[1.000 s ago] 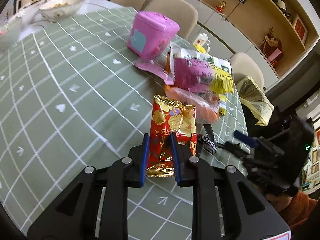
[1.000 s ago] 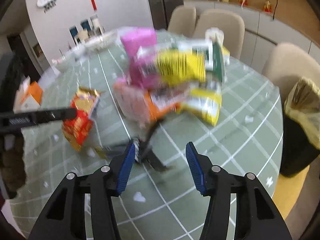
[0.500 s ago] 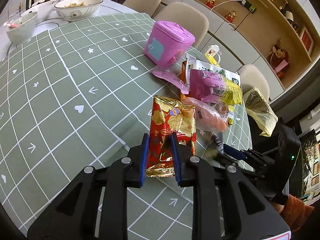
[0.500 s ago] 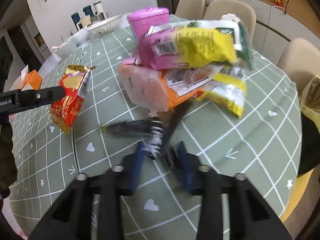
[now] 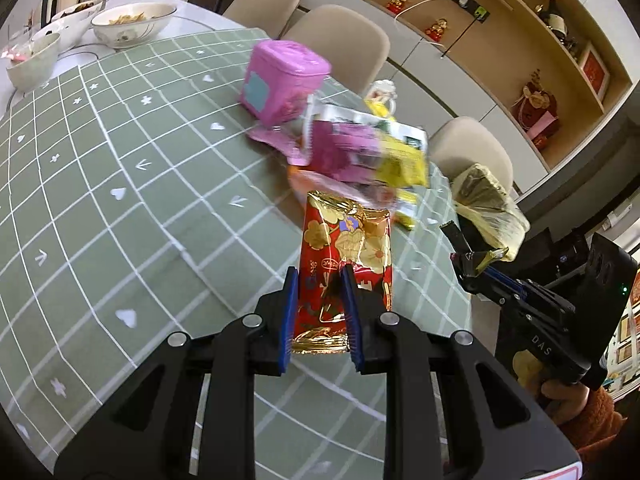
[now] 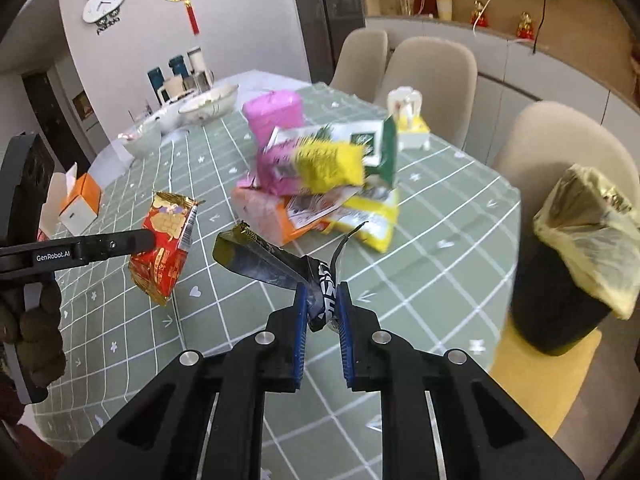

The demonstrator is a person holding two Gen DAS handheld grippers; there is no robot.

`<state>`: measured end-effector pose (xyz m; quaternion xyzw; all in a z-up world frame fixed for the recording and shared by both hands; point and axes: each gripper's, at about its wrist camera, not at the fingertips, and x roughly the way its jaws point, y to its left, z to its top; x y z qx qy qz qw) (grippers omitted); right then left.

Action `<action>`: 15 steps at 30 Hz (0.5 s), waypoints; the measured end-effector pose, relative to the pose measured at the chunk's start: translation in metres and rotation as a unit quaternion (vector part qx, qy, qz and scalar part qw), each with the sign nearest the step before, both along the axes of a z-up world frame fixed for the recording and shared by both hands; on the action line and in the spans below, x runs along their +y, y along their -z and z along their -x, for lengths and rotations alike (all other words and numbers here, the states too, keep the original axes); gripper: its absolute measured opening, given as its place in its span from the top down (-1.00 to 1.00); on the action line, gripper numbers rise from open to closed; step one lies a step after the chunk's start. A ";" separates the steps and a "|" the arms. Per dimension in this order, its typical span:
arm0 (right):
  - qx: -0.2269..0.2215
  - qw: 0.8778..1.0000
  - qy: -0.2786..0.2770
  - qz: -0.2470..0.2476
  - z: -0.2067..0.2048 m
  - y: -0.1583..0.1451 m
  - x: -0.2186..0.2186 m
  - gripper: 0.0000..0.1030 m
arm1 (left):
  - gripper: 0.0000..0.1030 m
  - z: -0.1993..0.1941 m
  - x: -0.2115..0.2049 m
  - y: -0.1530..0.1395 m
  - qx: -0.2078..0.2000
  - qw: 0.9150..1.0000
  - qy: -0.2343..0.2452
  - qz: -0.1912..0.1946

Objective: Collect trash
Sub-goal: 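Carry the red packet and black wrapper over the bin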

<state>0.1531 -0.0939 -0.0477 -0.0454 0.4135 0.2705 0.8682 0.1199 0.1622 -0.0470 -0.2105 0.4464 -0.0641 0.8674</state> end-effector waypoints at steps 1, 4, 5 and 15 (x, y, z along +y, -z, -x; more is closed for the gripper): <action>-0.004 1.000 0.000 -0.002 0.001 -0.003 -0.007 0.71 | 0.60 0.001 -0.006 -0.004 -0.003 1.000 0.000 0.000; -0.011 1.000 0.007 -0.010 0.001 -0.012 -0.021 0.71 | 0.60 0.002 -0.024 -0.016 -0.013 1.000 0.003 -0.002; -0.017 1.000 0.011 -0.013 0.000 -0.016 -0.029 0.71 | 0.60 0.001 -0.028 -0.019 -0.016 1.000 0.005 -0.005; -0.078 0.996 0.023 -0.028 -0.017 -0.063 -0.094 0.71 | 0.60 -0.029 -0.092 -0.076 -0.083 0.996 0.015 -0.034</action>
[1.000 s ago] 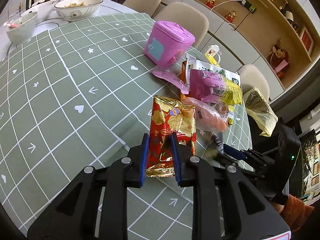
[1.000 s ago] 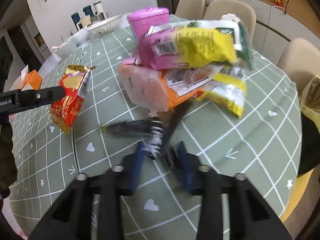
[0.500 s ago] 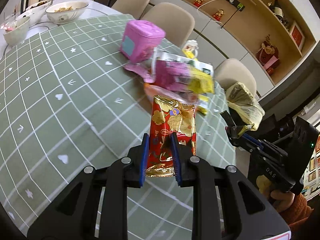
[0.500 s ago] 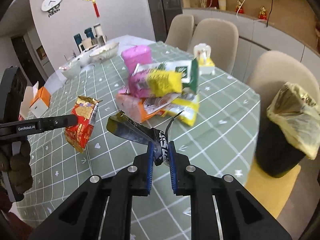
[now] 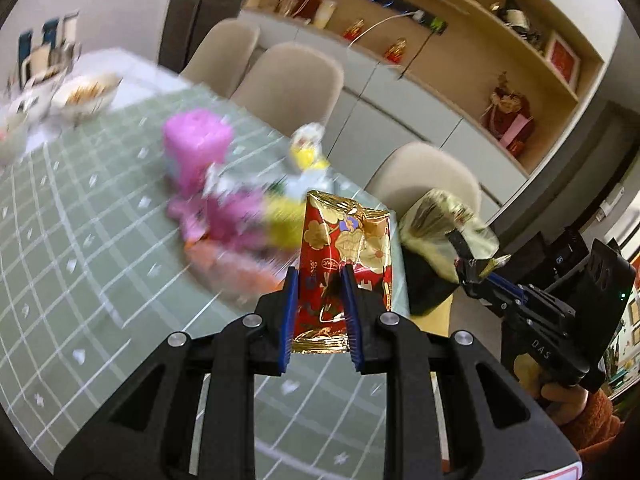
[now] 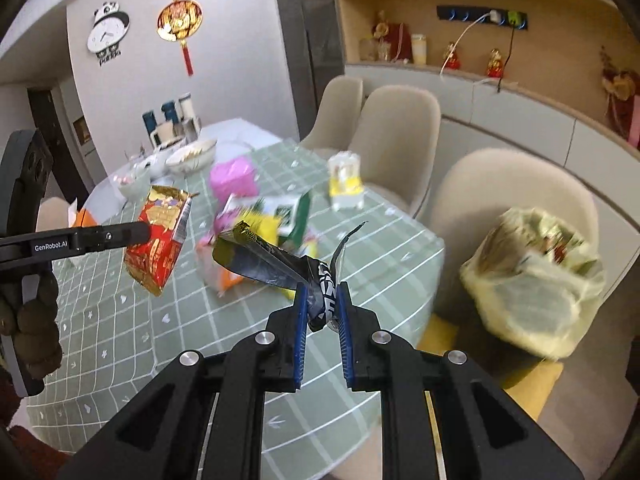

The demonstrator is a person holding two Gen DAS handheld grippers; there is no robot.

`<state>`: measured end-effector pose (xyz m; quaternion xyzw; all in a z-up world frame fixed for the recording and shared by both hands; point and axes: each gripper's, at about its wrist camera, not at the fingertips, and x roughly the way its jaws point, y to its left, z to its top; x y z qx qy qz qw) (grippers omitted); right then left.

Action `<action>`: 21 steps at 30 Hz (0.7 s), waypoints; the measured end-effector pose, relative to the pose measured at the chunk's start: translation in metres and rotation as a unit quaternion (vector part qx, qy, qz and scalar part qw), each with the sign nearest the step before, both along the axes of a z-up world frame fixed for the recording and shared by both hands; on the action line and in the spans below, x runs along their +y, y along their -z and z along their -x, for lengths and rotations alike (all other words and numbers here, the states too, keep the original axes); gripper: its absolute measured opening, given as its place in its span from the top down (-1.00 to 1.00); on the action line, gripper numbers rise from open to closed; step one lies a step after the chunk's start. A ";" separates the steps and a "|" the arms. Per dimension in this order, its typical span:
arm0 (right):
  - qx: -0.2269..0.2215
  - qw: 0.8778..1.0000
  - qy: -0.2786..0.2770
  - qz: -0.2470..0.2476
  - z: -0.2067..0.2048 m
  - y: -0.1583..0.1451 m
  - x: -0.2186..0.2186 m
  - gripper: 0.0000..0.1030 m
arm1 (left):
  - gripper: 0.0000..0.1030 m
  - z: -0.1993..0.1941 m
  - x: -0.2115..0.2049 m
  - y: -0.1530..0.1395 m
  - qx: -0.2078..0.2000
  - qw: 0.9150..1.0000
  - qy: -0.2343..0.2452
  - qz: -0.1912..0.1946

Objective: Collect trash
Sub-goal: 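Carry the red packet and black wrapper over the bin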

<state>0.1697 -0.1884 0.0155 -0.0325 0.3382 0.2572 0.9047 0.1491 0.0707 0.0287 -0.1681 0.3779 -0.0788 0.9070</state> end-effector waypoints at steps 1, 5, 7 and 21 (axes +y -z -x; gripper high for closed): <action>-0.007 1.000 0.003 -0.001 -0.002 -0.006 -0.006 0.71 | 0.60 -0.005 -0.011 -0.010 -0.014 1.000 0.003 -0.005; -0.041 0.999 0.010 -0.001 -0.017 -0.030 -0.038 0.71 | 0.60 -0.029 -0.040 -0.040 -0.056 0.998 0.006 -0.011; -0.055 0.998 0.013 -0.002 -0.024 -0.040 -0.053 0.71 | 0.60 -0.042 -0.053 -0.055 -0.080 0.997 0.000 -0.004; -0.111 0.990 0.086 -0.015 -0.084 -0.066 -0.187 0.71 | 0.60 -0.139 -0.180 -0.066 -0.101 0.993 0.066 0.007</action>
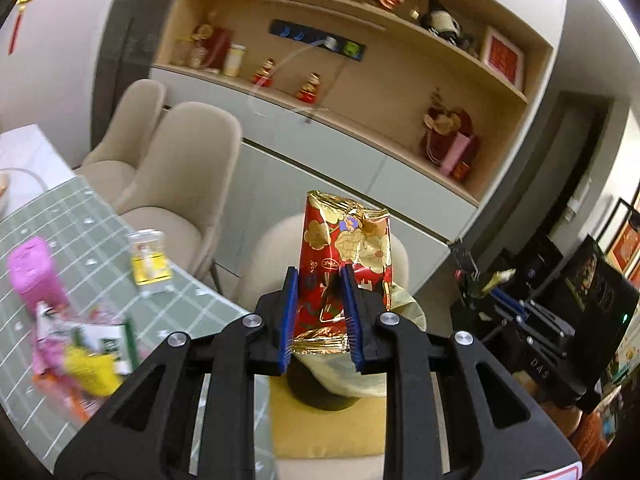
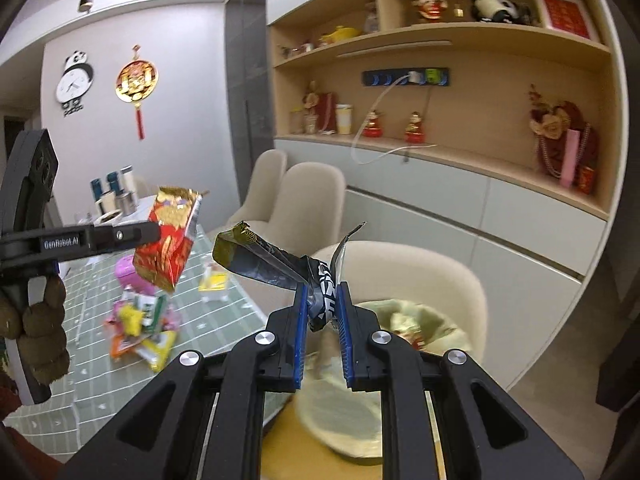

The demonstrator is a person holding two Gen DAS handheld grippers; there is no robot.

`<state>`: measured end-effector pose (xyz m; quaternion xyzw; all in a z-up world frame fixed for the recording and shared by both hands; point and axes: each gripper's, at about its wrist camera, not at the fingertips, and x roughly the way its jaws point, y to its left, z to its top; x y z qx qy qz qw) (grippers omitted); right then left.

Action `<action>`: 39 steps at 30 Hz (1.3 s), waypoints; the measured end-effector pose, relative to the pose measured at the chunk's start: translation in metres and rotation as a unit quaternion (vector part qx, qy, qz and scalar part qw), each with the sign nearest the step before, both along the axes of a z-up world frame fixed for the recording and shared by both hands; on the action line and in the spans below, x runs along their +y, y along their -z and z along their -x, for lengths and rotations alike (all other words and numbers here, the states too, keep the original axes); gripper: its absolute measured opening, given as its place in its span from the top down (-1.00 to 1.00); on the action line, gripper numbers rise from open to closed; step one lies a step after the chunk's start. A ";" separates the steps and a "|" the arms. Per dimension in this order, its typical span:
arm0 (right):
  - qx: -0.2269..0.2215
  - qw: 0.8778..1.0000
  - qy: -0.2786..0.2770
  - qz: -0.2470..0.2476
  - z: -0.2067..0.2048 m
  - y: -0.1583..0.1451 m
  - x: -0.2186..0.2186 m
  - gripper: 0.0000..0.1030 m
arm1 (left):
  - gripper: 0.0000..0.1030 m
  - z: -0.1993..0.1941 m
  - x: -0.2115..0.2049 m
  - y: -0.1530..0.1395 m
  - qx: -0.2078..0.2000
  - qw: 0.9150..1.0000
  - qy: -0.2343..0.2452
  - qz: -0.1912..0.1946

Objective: Collect trash
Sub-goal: 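Carry the red packet and black wrapper over the bin, then open both grippers to drop the packet and wrapper into the bin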

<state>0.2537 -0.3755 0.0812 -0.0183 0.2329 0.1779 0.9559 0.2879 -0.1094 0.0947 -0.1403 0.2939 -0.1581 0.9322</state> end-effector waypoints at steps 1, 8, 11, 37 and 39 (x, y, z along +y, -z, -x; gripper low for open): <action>-0.001 1.000 0.005 -0.002 -0.005 0.001 -0.009 0.71 | 0.60 -0.008 -0.011 0.003 0.003 1.000 0.007 -0.002; 0.013 0.999 0.028 -0.010 -0.039 0.013 -0.059 0.71 | 0.60 -0.052 -0.064 0.034 0.050 0.998 0.034 -0.009; 0.017 0.999 0.032 -0.015 -0.049 0.018 -0.074 0.71 | 0.60 -0.069 -0.082 0.051 0.068 0.997 0.045 -0.010; 0.083 0.994 0.056 -0.033 -0.101 0.073 -0.139 0.71 | 0.23 -0.166 -0.213 0.156 0.200 0.974 0.108 -0.027; 0.089 0.994 0.049 -0.035 -0.106 0.076 -0.135 0.71 | 0.19 -0.161 -0.203 0.153 0.198 0.975 0.095 -0.022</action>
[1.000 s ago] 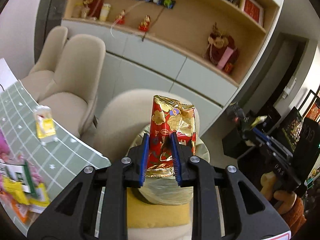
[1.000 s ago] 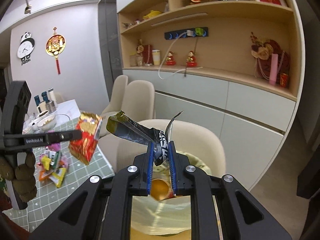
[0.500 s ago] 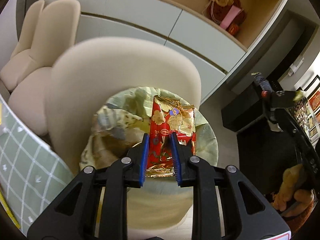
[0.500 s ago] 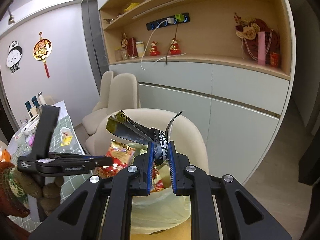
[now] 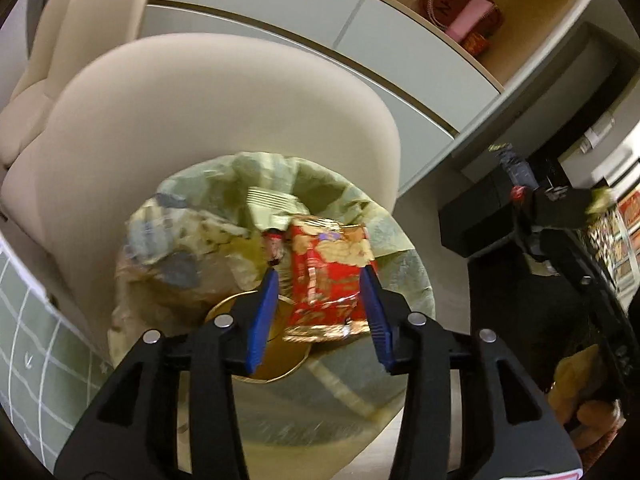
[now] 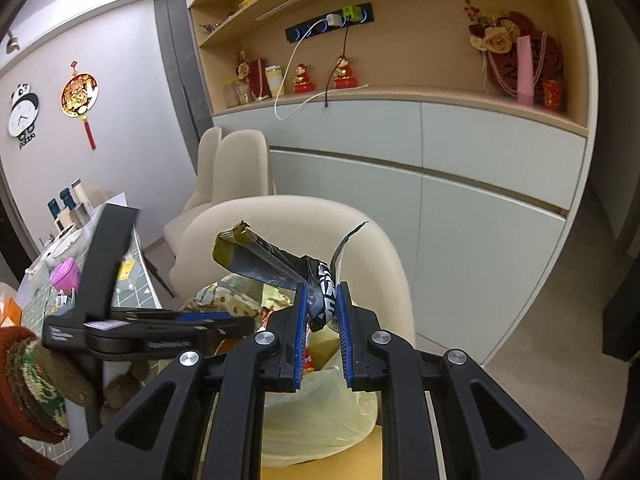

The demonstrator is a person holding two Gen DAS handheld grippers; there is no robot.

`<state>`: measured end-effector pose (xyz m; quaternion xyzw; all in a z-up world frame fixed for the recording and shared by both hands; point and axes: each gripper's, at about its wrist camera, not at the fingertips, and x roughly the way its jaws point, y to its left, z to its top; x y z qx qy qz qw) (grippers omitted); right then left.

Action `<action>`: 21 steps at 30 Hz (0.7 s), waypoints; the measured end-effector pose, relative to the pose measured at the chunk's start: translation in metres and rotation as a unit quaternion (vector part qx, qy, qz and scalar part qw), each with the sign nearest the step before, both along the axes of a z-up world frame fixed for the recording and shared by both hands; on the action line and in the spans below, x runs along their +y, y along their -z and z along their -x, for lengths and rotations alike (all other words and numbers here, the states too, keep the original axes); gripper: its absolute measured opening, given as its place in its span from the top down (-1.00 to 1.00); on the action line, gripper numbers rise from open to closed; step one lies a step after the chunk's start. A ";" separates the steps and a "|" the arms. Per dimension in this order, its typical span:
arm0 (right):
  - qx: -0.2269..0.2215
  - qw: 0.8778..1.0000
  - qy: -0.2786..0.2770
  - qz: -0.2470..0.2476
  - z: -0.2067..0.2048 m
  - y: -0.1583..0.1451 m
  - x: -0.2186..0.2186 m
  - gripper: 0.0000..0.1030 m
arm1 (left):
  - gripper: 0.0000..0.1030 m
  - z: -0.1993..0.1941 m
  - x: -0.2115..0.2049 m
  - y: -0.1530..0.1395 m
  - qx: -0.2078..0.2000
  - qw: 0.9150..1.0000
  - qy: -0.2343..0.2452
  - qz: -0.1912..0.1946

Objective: Collect trash
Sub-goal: 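Open both grippers to drop the packet and wrapper into the bin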

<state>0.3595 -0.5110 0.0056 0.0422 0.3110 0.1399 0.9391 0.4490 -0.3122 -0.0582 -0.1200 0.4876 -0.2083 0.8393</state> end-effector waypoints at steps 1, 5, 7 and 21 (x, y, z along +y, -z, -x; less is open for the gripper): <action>0.004 1.000 -0.006 -0.002 -0.003 0.002 0.003 0.71 | 0.18 0.004 0.008 -0.004 -0.004 1.000 -0.010 0.004; 0.013 0.999 -0.034 -0.009 -0.015 0.010 0.020 0.71 | 0.13 0.020 0.038 -0.020 -0.033 0.998 -0.047 -0.005; 0.021 0.998 -0.056 -0.010 -0.023 0.016 0.037 0.71 | 0.12 0.028 0.052 -0.028 -0.047 0.997 -0.065 -0.017; 0.149 0.979 -0.116 0.080 -0.062 0.107 0.107 0.71 | 0.05 0.093 0.125 -0.042 -0.048 0.988 -0.142 -0.033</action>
